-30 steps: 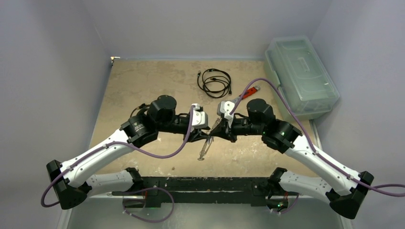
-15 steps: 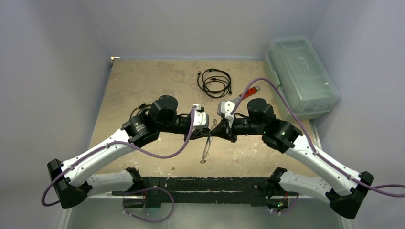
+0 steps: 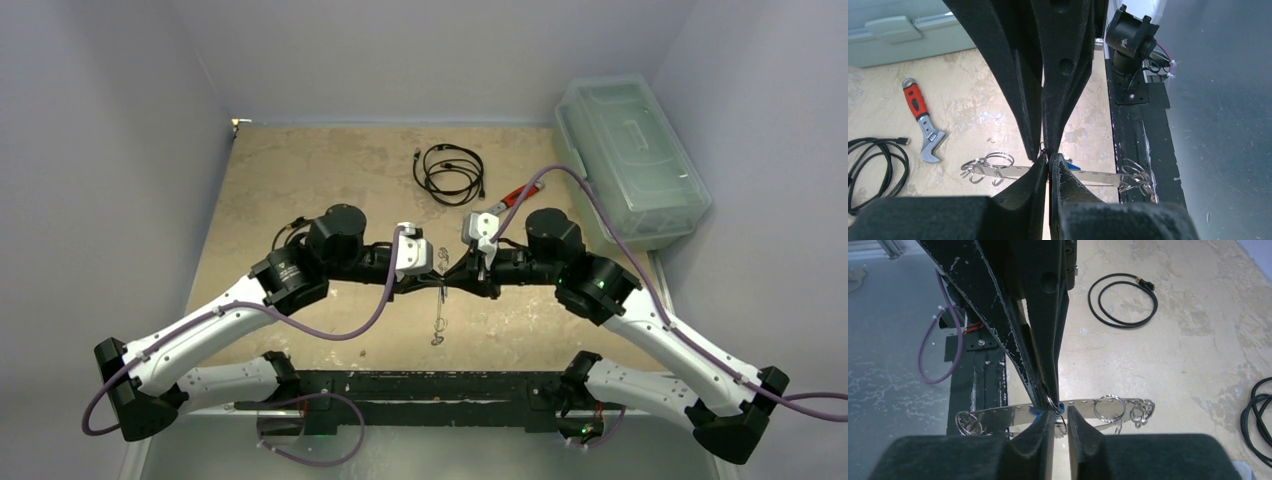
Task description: Put the keys on the keyring
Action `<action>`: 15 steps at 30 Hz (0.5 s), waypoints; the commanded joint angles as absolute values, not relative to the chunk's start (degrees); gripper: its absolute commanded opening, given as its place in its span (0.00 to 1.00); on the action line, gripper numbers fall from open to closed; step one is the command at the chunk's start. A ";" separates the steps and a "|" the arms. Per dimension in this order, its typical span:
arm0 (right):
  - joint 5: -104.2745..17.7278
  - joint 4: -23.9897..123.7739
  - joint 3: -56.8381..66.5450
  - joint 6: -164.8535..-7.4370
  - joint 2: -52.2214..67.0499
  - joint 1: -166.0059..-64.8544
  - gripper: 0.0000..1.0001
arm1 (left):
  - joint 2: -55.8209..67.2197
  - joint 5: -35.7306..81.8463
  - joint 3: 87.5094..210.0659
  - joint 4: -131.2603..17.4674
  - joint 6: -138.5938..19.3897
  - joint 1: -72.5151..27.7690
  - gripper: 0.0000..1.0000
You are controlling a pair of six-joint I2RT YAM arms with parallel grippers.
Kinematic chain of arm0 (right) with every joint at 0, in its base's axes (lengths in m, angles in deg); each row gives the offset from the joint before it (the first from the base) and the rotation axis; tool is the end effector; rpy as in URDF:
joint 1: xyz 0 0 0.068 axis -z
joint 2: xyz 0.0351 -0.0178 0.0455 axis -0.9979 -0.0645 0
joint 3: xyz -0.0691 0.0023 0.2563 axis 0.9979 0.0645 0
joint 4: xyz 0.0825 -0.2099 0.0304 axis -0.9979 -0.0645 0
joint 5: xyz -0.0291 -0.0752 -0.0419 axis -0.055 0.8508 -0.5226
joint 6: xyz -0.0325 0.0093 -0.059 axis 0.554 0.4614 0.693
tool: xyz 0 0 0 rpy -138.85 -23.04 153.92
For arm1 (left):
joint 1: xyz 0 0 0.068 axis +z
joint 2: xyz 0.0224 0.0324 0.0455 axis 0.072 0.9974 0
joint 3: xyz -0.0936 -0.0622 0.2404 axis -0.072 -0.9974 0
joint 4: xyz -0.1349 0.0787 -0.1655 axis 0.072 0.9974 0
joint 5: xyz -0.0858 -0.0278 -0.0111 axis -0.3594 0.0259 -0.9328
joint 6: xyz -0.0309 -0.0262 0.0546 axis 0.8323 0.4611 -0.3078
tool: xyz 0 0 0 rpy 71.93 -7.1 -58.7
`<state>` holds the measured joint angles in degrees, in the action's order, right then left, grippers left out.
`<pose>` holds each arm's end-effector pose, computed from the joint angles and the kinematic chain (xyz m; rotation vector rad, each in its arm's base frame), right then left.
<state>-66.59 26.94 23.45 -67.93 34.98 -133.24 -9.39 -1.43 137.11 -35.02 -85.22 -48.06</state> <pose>0.1061 0.1546 0.3509 -1.2764 1.5138 0.9277 0.1081 -0.1874 0.3565 1.3972 1.4058 -0.9863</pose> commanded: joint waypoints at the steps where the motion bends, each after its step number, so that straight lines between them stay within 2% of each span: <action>1: -67.09 29.73 22.30 -69.21 38.42 -133.30 0.25 | -12.15 -1.66 136.29 -39.28 -83.67 -48.09 0.00; 2: -67.10 29.97 22.42 -69.49 38.86 -133.32 0.33 | -12.79 -1.91 135.90 -40.18 -83.29 -48.15 0.00; 5: -66.59 30.53 22.84 -70.39 40.36 -133.32 0.47 | -14.50 -2.17 134.78 -42.81 -82.34 -48.08 0.00; 15: -61.99 34.38 27.12 -73.50 44.68 -133.32 0.53 | -17.35 -4.36 130.26 -51.05 -79.91 -48.14 0.00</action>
<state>-64.71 30.43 24.79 -71.06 42.98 -133.18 -15.32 -1.94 132.12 -42.83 -82.01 -48.12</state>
